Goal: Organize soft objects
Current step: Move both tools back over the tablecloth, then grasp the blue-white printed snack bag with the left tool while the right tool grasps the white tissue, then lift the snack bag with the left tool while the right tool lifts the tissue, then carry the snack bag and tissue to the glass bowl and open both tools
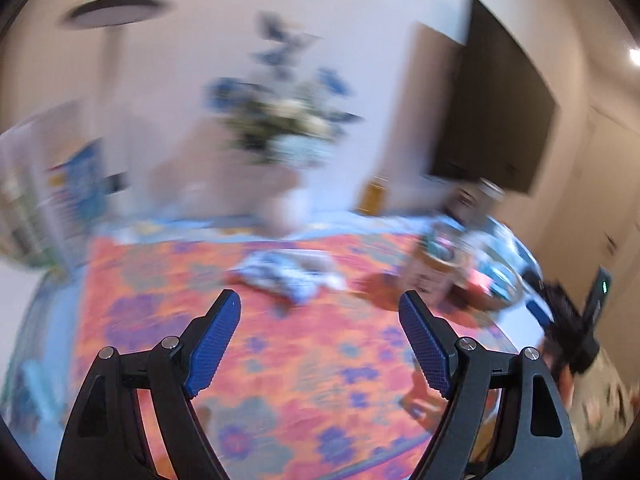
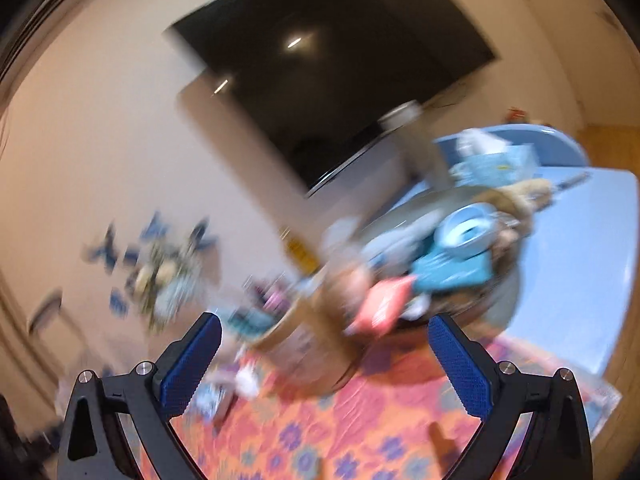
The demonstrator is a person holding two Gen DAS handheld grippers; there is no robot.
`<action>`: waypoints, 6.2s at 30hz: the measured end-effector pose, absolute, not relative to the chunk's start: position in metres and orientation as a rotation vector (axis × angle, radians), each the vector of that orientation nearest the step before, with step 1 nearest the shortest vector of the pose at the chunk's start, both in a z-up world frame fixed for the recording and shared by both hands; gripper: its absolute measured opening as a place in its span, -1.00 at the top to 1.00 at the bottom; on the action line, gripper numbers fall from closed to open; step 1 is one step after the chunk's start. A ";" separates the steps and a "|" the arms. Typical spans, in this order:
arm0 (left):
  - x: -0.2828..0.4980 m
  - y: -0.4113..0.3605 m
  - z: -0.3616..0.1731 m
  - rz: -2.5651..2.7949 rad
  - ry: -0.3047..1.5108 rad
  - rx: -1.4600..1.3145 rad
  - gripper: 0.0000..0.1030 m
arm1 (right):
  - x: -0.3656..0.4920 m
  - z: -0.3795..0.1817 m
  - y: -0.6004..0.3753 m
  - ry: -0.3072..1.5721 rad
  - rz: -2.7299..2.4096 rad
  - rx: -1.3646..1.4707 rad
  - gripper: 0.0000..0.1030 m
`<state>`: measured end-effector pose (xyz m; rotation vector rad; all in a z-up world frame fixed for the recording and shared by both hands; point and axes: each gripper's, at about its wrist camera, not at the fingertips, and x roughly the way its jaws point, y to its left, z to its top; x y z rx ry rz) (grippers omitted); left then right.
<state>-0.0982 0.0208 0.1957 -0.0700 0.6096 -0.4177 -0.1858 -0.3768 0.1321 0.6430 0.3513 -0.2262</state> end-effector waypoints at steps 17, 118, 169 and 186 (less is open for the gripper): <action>-0.086 0.083 0.148 -0.166 0.715 0.037 -0.90 | -0.093 0.054 -0.230 0.799 0.125 0.315 -1.00; 0.032 0.049 0.008 -0.178 0.801 -0.381 0.14 | 0.011 0.050 -0.208 0.822 0.212 0.354 -1.00; -0.084 -0.052 0.118 -0.533 0.571 -0.183 0.13 | -0.107 0.117 -0.248 0.611 0.145 0.188 0.80; -0.051 -0.288 0.194 -0.864 0.564 -0.075 0.13 | -0.146 0.186 -0.469 0.455 -0.314 0.356 0.80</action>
